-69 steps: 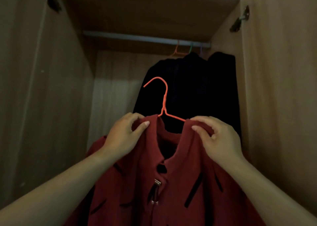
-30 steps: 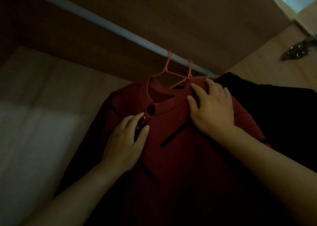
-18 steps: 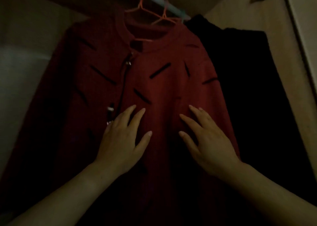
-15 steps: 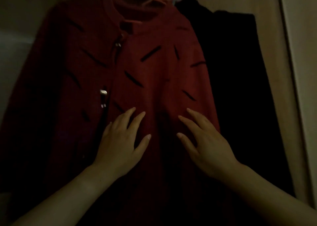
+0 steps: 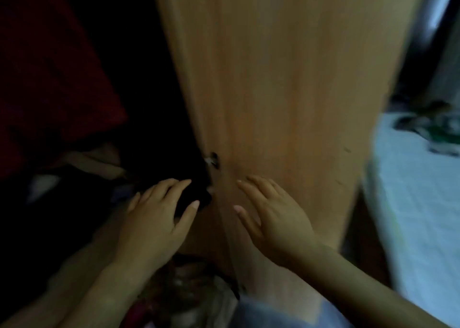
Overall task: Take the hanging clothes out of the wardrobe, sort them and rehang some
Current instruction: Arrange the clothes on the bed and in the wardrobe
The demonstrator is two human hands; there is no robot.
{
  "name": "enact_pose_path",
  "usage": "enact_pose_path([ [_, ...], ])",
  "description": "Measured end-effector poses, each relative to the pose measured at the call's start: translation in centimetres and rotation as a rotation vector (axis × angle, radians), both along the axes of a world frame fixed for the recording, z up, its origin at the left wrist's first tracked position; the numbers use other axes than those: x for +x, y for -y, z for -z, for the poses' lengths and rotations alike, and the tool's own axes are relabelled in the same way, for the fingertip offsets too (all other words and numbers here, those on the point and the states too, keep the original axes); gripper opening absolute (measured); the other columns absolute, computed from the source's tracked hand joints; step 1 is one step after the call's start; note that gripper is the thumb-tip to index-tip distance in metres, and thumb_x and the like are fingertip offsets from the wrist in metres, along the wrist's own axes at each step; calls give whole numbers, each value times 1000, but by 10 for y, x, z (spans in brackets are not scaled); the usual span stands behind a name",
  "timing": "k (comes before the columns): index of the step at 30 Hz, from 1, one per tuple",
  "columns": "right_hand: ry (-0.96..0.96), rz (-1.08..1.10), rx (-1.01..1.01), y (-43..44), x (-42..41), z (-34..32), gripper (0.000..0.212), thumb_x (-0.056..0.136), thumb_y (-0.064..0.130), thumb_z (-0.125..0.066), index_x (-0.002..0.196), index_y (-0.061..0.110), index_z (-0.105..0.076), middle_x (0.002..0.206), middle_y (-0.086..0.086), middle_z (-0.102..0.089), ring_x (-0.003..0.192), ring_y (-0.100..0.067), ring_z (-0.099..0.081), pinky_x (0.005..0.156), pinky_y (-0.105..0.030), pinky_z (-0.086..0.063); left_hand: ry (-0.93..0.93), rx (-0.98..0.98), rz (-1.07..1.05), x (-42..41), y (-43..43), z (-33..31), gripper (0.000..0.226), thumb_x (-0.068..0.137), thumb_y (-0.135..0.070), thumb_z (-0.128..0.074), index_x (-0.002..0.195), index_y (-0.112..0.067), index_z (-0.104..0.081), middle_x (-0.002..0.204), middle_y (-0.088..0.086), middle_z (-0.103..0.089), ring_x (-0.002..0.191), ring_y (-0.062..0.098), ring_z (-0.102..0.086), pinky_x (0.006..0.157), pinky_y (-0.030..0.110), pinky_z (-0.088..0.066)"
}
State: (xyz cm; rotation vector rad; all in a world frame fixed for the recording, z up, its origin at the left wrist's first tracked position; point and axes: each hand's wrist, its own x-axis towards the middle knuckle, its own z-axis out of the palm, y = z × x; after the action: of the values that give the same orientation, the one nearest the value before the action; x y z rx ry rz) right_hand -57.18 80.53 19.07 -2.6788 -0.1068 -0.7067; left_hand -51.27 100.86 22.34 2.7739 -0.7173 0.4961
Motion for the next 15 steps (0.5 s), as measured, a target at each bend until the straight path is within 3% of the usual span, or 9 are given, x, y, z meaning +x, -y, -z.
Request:
enact_pose_path([
  [2, -136, 130, 2, 46, -66, 42, 55, 92, 53, -27, 131, 22, -49, 133, -4, -53, 124, -24, -48, 103, -41, -39, -79, -38, 115, -39, 62, 44, 62, 84, -60, -26, 127, -25, -54, 129, -1, -56, 119, 22, -52, 97, 47, -42],
  [6, -317, 397, 127, 127, -203, 107, 55, 94, 54, -26, 123, 18, -56, 125, -8, -58, 116, -28, -53, 97, -43, -45, -279, -66, 418, -130, 185, 115, 56, 85, -54, -33, 121, -20, -59, 122, 5, -61, 112, 26, -57, 94, 46, -46],
  [8, -349, 543, 182, 155, -267, 124, 59, 95, 54, -22, 119, 15, -58, 122, -9, -59, 113, -29, -54, 95, -42, -46, -376, -71, 571, -176, 241, 138, 56, 84, -53, -33, 119, -18, -61, 119, 5, -62, 108, 26, -58, 93, 41, -46],
  [11, -372, 785, 253, 184, -349, 138, 52, 92, 50, -31, 118, 15, -59, 124, -8, -59, 114, -30, -55, 94, -43, -46, -525, -10, 793, -246, 312, 159, 58, 83, -58, -29, 122, -24, -56, 123, -3, -59, 112, 19, -55, 96, 40, -44],
  [15, -339, 1054, 374, 204, -427, 150, 55, 91, 52, -30, 121, 15, -59, 127, -7, -57, 117, -29, -53, 97, -45, -45, -547, 141, 1088, -311, 377, 172, 58, 84, -58, -29, 123, -24, -56, 120, -2, -61, 107, 22, -57, 91, 41, -46],
])
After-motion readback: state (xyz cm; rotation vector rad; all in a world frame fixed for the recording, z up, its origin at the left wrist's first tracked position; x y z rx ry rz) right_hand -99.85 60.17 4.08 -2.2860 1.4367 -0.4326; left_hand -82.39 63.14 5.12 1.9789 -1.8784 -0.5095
